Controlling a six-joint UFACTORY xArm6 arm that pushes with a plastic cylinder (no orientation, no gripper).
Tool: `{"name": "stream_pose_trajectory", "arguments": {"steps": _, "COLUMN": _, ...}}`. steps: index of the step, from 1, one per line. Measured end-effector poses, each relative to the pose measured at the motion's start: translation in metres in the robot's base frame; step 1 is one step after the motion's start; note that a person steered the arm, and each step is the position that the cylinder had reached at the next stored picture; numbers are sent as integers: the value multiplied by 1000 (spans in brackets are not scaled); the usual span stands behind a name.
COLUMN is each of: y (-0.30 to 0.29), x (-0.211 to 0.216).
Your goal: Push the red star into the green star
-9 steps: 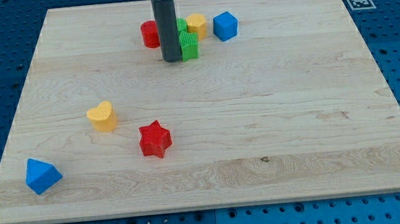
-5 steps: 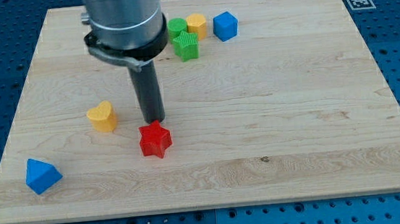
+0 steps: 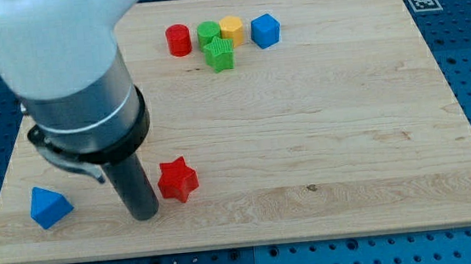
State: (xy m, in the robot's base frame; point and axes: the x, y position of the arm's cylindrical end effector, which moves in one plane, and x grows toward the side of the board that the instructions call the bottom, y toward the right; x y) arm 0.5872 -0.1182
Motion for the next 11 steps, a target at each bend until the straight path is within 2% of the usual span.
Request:
{"name": "stream_pose_trajectory", "arguments": {"steps": 1, "y": 0, "x": 14}}
{"name": "stream_pose_trajectory", "arguments": {"steps": 4, "y": 31, "x": 5}}
{"name": "stream_pose_trajectory", "arguments": {"steps": 11, "y": 33, "x": -120}}
